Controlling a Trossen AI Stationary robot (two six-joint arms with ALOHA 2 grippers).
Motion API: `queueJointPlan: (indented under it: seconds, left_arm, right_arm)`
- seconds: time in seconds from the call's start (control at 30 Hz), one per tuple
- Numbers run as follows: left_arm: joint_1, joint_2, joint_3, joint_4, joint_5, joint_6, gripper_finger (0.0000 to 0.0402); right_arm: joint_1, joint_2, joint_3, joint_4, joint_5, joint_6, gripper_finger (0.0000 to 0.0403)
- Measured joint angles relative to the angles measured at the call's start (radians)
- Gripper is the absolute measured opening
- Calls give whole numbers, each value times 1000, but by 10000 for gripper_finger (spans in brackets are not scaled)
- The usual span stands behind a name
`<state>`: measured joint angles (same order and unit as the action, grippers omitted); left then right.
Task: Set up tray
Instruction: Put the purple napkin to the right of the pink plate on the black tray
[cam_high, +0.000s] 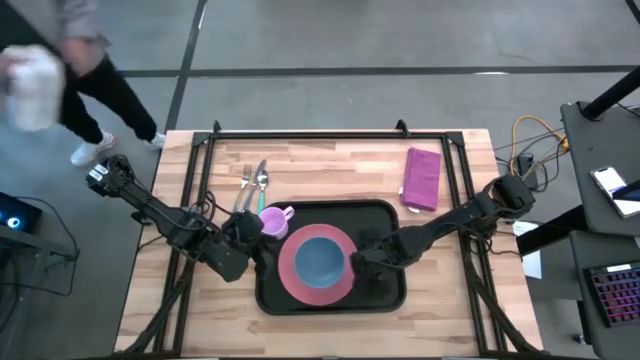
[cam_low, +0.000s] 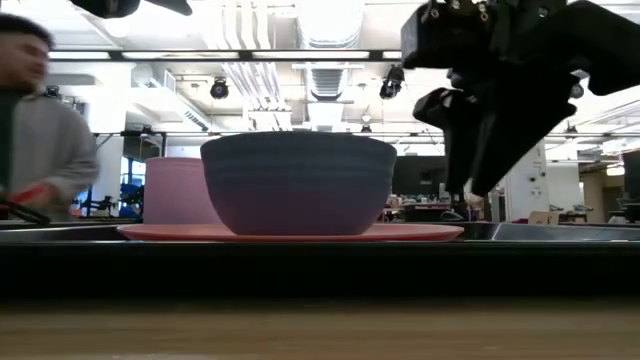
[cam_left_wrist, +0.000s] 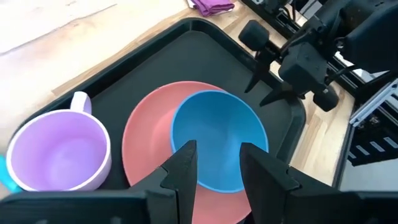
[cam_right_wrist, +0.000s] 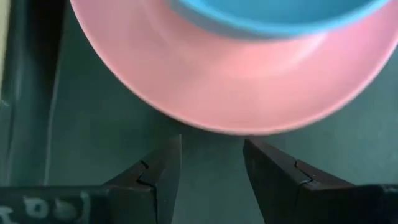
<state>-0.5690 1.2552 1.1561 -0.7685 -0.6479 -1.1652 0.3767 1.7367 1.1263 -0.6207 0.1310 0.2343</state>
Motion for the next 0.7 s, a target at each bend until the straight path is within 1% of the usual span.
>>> queueJointPlan:
  seconds: [0.17,0.33,0.53,0.7]
  left_arm:
    - [0,0,0,-7,-9,0,102]
    - [0,0,0,-7,-9,0,102]
    - [0,0,0,-7,-10,0,102]
    - [0,0,0,-14,-11,0,102]
  right_arm:
    - [0,0,7,-91,0,53,162]
    - [2,0,-22,-92,-1,59,162]
    - [-5,1,-67,-50,-2,53,162]
    - [-9,1,-100,67,-3,27,162]
